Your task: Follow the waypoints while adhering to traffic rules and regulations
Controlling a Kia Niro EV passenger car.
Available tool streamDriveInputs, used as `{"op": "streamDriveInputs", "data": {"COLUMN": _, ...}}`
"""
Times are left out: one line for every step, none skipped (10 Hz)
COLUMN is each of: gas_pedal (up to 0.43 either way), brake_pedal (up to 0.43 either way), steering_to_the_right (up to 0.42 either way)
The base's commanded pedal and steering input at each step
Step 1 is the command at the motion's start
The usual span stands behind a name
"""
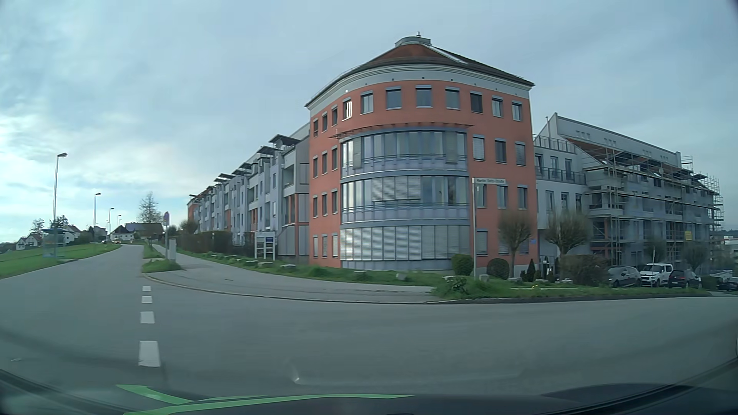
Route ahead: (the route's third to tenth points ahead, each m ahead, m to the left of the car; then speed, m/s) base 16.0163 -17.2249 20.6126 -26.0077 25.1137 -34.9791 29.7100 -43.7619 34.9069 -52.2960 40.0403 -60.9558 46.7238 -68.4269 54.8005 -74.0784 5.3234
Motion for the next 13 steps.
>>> {"op": "streamDriveInputs", "data": {"gas_pedal": 0.02, "brake_pedal": 0.0, "steering_to_the_right": 0.378}}
{"op": "streamDriveInputs", "data": {"gas_pedal": 0.059, "brake_pedal": 0.0, "steering_to_the_right": 0.38}}
{"op": "streamDriveInputs", "data": {"gas_pedal": 0.079, "brake_pedal": 0.0, "steering_to_the_right": 0.382}}
{"op": "streamDriveInputs", "data": {"gas_pedal": 0.118, "brake_pedal": 0.0, "steering_to_the_right": 0.382}}
{"op": "streamDriveInputs", "data": {"gas_pedal": 0.118, "brake_pedal": 0.0, "steering_to_the_right": 0.386}}
{"op": "streamDriveInputs", "data": {"gas_pedal": 0.118, "brake_pedal": 0.0, "steering_to_the_right": 0.39}}
{"op": "streamDriveInputs", "data": {"gas_pedal": 0.13, "brake_pedal": 0.0, "steering_to_the_right": 0.392}}
{"op": "streamDriveInputs", "data": {"gas_pedal": 0.13, "brake_pedal": 0.0, "steering_to_the_right": 0.392}}
{"op": "streamDriveInputs", "data": {"gas_pedal": 0.15, "brake_pedal": 0.0, "steering_to_the_right": 0.392}}
{"op": "streamDriveInputs", "data": {"gas_pedal": 0.15, "brake_pedal": 0.0, "steering_to_the_right": 0.391}}
{"op": "streamDriveInputs", "data": {"gas_pedal": 0.157, "brake_pedal": 0.0, "steering_to_the_right": 0.39}}
{"op": "streamDriveInputs", "data": {"gas_pedal": 0.157, "brake_pedal": 0.0, "steering_to_the_right": 0.386}}
{"op": "streamDriveInputs", "data": {"gas_pedal": 0.169, "brake_pedal": 0.0, "steering_to_the_right": 0.382}}
